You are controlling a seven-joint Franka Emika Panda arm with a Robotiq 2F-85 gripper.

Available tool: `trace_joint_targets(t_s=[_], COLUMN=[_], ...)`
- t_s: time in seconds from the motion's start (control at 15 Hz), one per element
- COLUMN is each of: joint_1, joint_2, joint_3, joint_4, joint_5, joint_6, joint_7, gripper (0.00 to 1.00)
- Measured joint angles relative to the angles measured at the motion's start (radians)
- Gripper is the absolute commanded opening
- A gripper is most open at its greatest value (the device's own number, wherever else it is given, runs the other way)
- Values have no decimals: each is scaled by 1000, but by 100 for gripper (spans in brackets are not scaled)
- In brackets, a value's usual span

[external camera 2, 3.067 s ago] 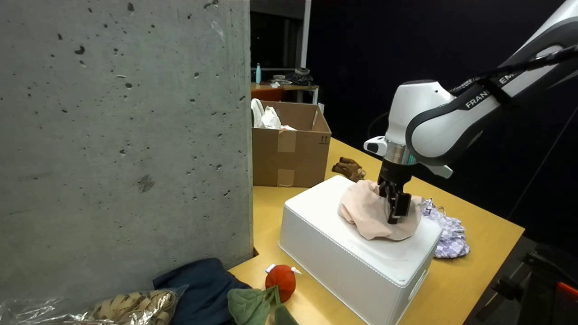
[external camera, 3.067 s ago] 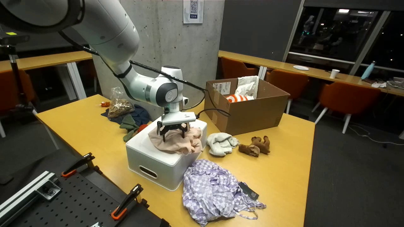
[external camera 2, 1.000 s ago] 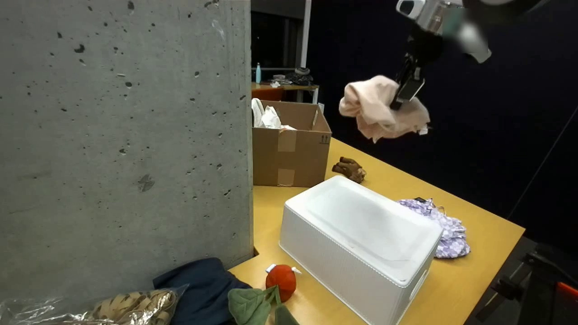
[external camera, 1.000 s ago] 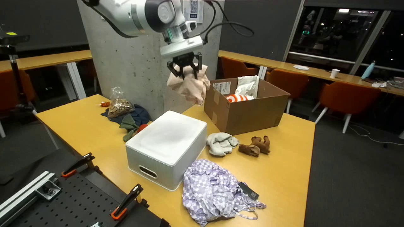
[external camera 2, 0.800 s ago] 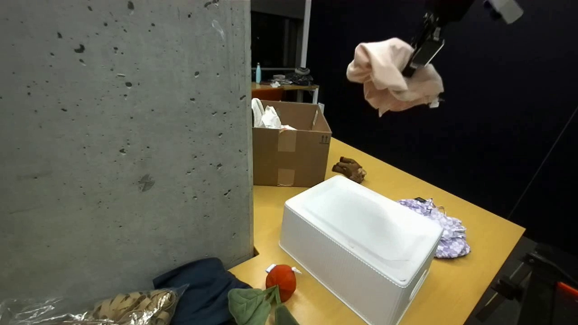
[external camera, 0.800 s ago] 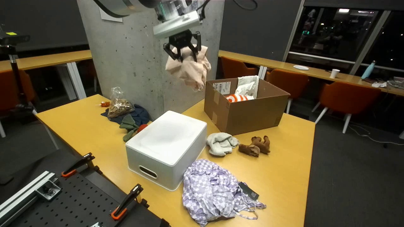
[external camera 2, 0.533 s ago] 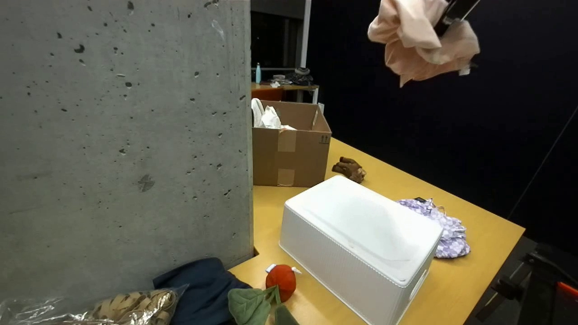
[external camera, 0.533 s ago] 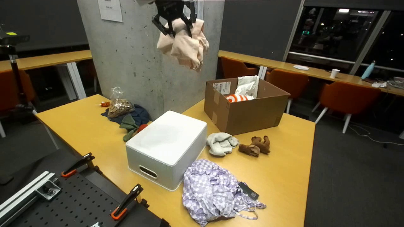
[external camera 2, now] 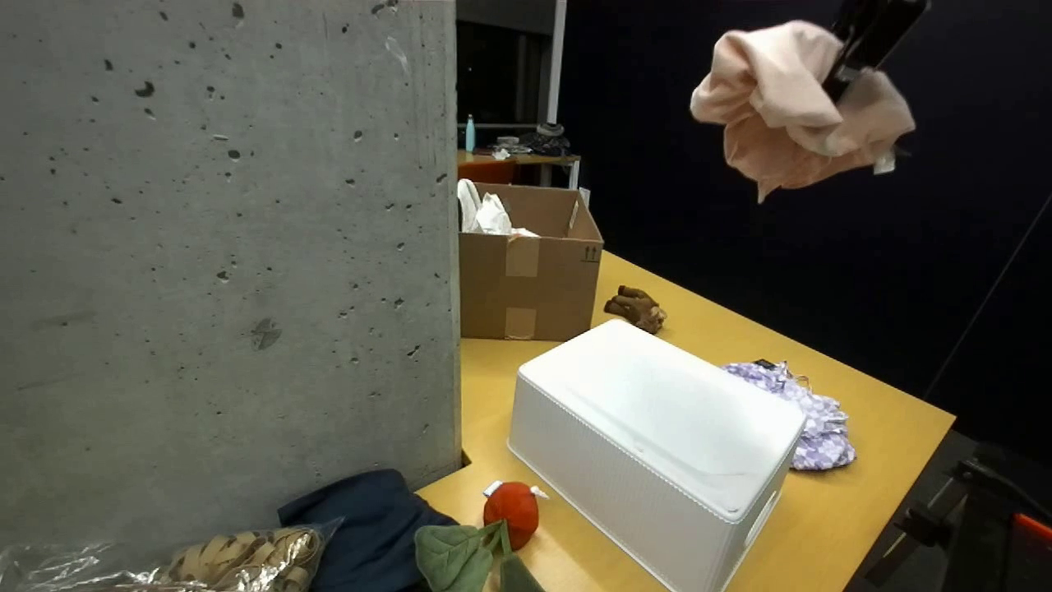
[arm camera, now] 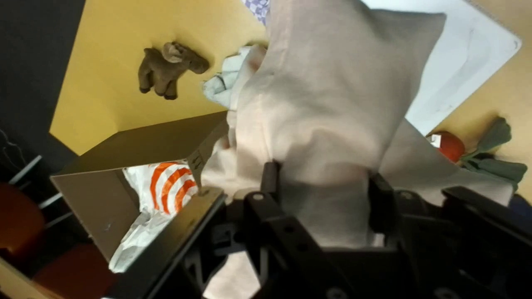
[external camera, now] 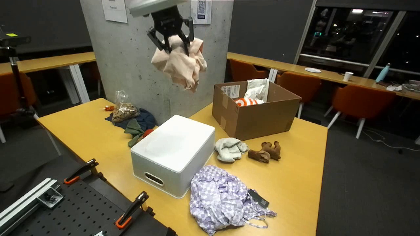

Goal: Pick up the peach shirt and cover the yellow container on the upside down white basket, pick up the peach shirt with the yellow container twice, pick up the peach shirt and put it on the table

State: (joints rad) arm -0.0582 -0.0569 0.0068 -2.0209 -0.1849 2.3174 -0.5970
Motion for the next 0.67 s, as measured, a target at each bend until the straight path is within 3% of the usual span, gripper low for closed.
trace_joint_targets(t_s=[0.4,0.67], joint_1=[38,44], joint_2=[286,451], joint_3=[21,49], joint_4=[-30,10], joint_5=[34,33], joint_6=[175,206], joint_7=[-22,-22], gripper=[24,24])
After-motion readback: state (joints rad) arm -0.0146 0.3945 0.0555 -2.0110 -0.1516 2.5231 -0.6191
